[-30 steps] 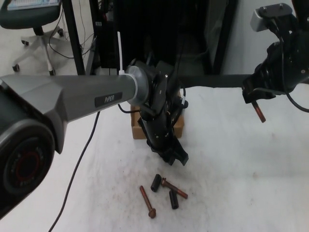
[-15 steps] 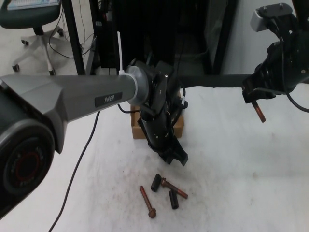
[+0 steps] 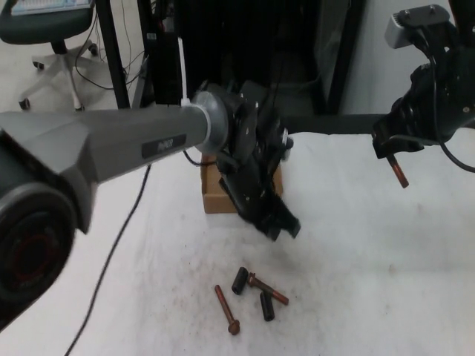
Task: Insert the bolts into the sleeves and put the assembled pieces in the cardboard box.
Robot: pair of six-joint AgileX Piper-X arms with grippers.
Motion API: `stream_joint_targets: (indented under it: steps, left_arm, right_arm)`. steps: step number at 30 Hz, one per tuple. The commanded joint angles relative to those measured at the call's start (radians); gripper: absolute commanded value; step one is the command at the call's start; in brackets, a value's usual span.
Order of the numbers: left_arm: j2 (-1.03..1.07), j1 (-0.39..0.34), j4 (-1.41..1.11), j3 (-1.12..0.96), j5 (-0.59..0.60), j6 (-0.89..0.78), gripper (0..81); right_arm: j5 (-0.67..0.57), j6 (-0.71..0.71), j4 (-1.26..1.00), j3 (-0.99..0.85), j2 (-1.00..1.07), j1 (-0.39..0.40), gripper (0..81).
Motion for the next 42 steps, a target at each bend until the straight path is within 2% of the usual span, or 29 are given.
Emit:
stream_joint_targets:
  steps: [1, 4, 7, 12, 14, 17, 21, 23, 27, 30, 33, 35, 38, 42]
  left_arm:
    - [-0.121, -0.002, 0.0, -0.014, 0.02, 0.017, 0.4]
    - [-0.233, -0.002, 0.016, 0.01, -0.06, 0.121, 0.3]
    - [-0.36, 0.006, 0.035, 0.068, -0.131, 0.192, 0.3]
    - [-0.63, 0.018, 0.009, 0.271, -0.132, 0.146, 0.3]
    - [-0.743, 0.018, -0.04, 0.373, -0.132, 0.087, 0.3]
    - [-0.926, 0.018, -0.19, 0.567, -0.148, -0.024, 0.3]
    - [-1.123, 0.018, -0.649, 0.851, -0.128, -0.14, 0.3]
    - [-1.179, 0.018, -0.888, 0.983, -0.089, -0.184, 0.3]
    - [-1.178, 0.018, -1.306, 1.209, -0.085, -0.38, 0.3]
    - [-1.138, 0.019, -1.454, 1.301, -0.053, -0.492, 0.3]
    - [-1.095, 0.021, -1.552, 1.337, 0.047, -0.496, 0.3]
    - [-1.069, 0.029, -1.593, 1.337, 0.108, -0.496, 0.3]
    - [-1.047, 0.056, -1.637, 1.337, 0.176, -0.473, 0.3]
    - [-1.046, 0.111, -1.637, 1.337, 0.302, -0.427, 0.3]
  right_arm:
    - [-0.014, -0.005, 0.003, -0.002, -0.02, -0.004, 0.8]
    - [-0.018, -0.001, -0.01, -0.004, -0.034, -0.004, 0.8]
    - [-0.124, 0.056, -0.063, -0.004, -0.067, -0.004, 0.8]
    - [-0.579, 0.197, -0.28, -0.004, -0.129, -0.005, 0.8]
    - [-0.661, 0.248, -0.377, -0.004, -0.147, 0.003, 0.8]
    - [-0.674, 0.297, -0.463, -0.004, -0.168, 0.011, 0.8]
    - [-0.687, 0.35, -0.576, 0.005, -0.175, 0.041, 0.8]
    - [-0.687, 0.387, -0.695, 0.032, -0.175, 0.08, 0.8]
    - [-0.686, 0.491, -1.027, 0.134, -0.175, 0.186, 0.8]
    - [-0.624, 0.587, -1.326, 0.238, -0.175, 0.272, 0.8]
    - [-0.504, 0.685, -1.625, 0.339, -0.172, 0.343, 0.8]
    - [-0.471, 0.726, -1.76, 0.394, -0.172, 0.374, 0.8]
    - [-0.495, 0.733, -1.849, 0.44, -0.172, 0.402, 0.8]
    - [-0.597, 0.733, -1.804, 0.45, -0.172, 0.41, 0.8]
